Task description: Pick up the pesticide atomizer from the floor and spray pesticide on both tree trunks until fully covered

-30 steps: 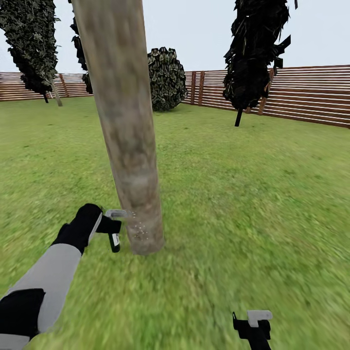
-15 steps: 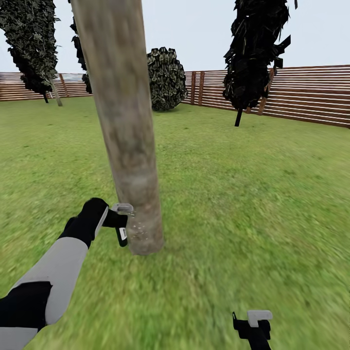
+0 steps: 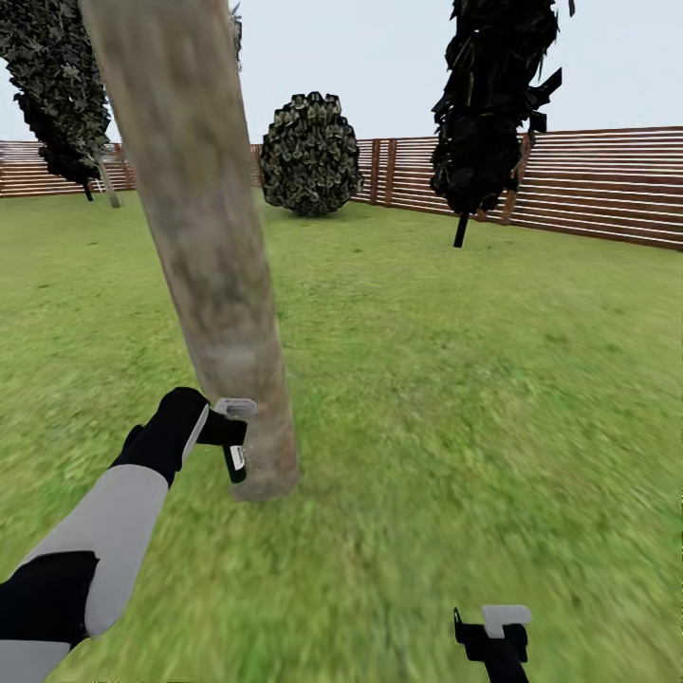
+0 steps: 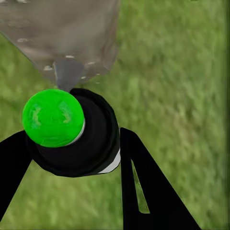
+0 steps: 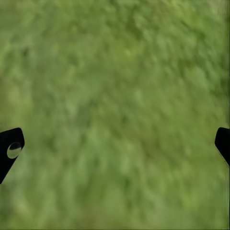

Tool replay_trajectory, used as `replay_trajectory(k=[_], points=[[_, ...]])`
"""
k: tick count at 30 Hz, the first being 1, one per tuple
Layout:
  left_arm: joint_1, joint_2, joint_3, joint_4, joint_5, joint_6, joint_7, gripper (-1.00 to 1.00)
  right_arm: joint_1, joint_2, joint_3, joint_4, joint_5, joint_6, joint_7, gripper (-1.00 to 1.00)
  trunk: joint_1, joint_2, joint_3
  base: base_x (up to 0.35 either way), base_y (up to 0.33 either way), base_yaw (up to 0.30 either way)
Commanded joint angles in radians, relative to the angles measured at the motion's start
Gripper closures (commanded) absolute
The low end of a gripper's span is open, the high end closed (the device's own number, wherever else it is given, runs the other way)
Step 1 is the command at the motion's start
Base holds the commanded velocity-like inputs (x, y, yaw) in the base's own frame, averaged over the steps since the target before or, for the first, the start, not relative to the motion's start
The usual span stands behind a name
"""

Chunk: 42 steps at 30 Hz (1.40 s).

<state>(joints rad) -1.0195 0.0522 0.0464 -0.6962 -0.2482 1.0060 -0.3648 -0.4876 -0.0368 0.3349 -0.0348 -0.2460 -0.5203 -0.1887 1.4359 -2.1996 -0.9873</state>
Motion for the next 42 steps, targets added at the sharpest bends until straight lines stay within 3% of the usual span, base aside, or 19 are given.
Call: replay_trajectory(k=[1,8,23,27,29,31,33,35,37,39,42], points=[[-0.001,0.0,0.004,-0.002,-0.01,0.003,-0.009,1.0,0.0,0.0,0.009,0.0,-0.007,-0.001,-0.003,-1.0,0.0,0.0,-0.001,0.0,-0.278,0.117],[-0.001,-0.001,0.003,-0.003,-0.01,0.002,-0.009,1.0,0.0,0.0,0.009,0.0,-0.007,-0.001,-0.003,-1.0,0.0,0.0,-0.001,0.0,-0.278,0.221],[0.001,0.007,0.013,-0.002,-0.014,0.0,-0.008,1.0,0.0,0.0,0.009,0.0,-0.007,-0.001,-0.003,-1.0,0.0,0.0,-0.001,0.0,-0.278,0.024],[0.003,0.055,0.014,0.003,-0.014,-0.001,-0.007,1.0,0.0,0.0,0.009,0.0,-0.007,-0.001,-0.003,-1.0,0.0,0.0,-0.001,0.0,-0.278,0.254],[0.011,0.133,0.013,0.005,-0.009,-0.006,-0.009,1.0,0.0,0.0,0.009,0.0,-0.007,-0.001,-0.003,-1.0,0.0,0.0,-0.001,0.0,-0.278,0.275],[0.038,0.147,0.009,0.005,-0.008,-0.01,-0.009,1.0,0.0,0.0,0.01,0.0,-0.007,-0.001,-0.003,-1.0,0.0,0.0,-0.001,0.0,-0.278,0.277],[0.062,0.134,0.008,0.004,-0.006,-0.011,-0.01,1.0,0.0,0.0,0.01,0.0,-0.007,-0.001,-0.003,-1.0,0.0,0.0,-0.001,0.0,-0.278,0.278],[0.075,0.078,0.009,0.004,-0.006,-0.013,-0.009,1.0,0.0,0.0,0.01,0.0,-0.007,-0.001,-0.003,-1.0,0.0,0.0,-0.001,0.003,-0.278,0.278],[0.078,0.048,0.009,0.005,-0.008,-0.013,-0.004,1.0,0.0,0.0,0.01,0.0,-0.007,-0.001,-0.003,-1.0,0.0,0.0,-0.001,0.064,-0.275,0.278],[0.079,0.051,0.013,0.006,-0.011,-0.014,-0.004,1.0,0.0,0.0,0.01,0.0,-0.007,-0.001,-0.003,-1.0,0.0,0.0,-0.001,0.167,-0.238,0.173],[0.08,0.084,0.014,0.019,-0.015,-0.015,-0.003,1.0,0.0,0.0,0.01,0.0,-0.007,-0.001,-0.003,-1.0,0.0,0.0,-0.001,0.231,-0.194,0.026]])
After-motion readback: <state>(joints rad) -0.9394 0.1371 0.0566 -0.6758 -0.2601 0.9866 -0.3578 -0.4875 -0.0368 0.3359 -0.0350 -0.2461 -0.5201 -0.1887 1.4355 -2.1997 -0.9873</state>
